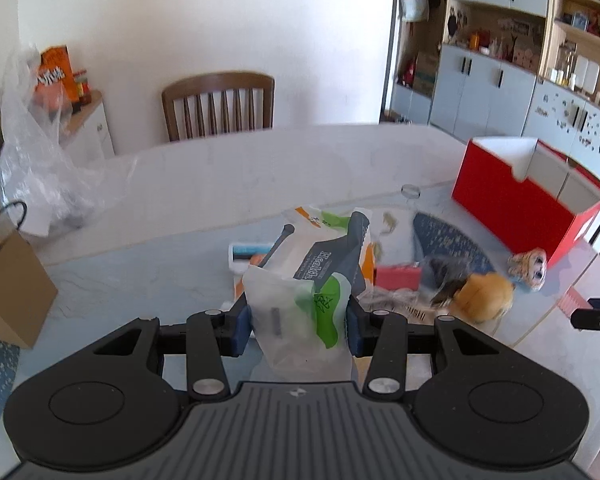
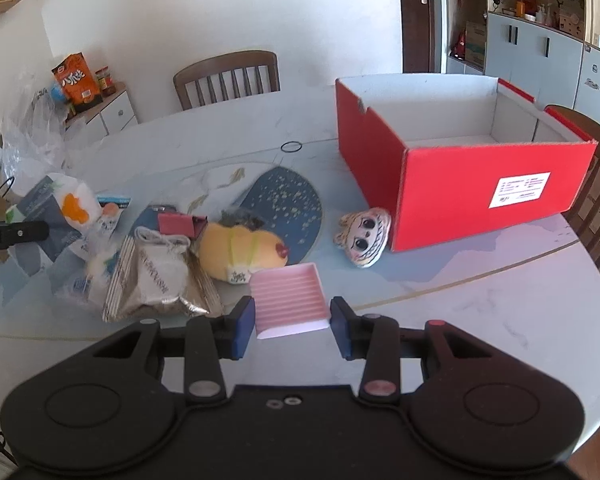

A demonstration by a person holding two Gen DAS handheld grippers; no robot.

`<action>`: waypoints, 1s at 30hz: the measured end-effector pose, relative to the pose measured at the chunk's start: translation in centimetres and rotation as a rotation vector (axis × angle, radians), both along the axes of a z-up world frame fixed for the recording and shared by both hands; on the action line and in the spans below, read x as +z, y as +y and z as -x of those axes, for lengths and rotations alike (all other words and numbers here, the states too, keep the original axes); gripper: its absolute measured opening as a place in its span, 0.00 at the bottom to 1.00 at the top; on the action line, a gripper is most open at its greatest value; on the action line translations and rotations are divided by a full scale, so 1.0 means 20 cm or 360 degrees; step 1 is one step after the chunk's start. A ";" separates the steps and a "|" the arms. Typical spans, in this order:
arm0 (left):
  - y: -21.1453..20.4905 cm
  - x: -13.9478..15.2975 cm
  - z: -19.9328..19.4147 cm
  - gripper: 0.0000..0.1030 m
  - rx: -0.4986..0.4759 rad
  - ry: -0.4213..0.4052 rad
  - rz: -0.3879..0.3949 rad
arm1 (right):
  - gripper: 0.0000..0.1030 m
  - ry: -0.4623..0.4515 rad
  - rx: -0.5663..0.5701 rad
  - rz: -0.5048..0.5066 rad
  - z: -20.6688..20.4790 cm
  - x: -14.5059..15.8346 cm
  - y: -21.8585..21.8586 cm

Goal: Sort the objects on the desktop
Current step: 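Carry the wet-wipes pack and pink soap dish into the red box with both grippers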

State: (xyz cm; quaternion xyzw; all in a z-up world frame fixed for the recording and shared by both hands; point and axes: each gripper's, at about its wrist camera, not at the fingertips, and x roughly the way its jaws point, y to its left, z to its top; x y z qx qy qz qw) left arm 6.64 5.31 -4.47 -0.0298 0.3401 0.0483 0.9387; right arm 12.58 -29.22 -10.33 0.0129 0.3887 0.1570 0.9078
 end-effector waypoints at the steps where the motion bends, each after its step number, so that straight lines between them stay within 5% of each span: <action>1: -0.01 0.02 0.00 0.43 0.0005 -0.0015 0.0004 | 0.39 -0.0005 -0.0001 -0.0007 0.00 0.01 -0.01; 12: -0.20 0.18 -0.09 0.43 -0.0149 -0.0060 0.0102 | 0.39 -0.0069 -0.0013 -0.0055 -0.06 0.17 -0.11; 30: -0.78 0.27 -0.48 0.43 -0.0415 -0.0076 0.0049 | 0.39 -0.0145 -0.0066 -0.0037 -0.34 0.30 -0.45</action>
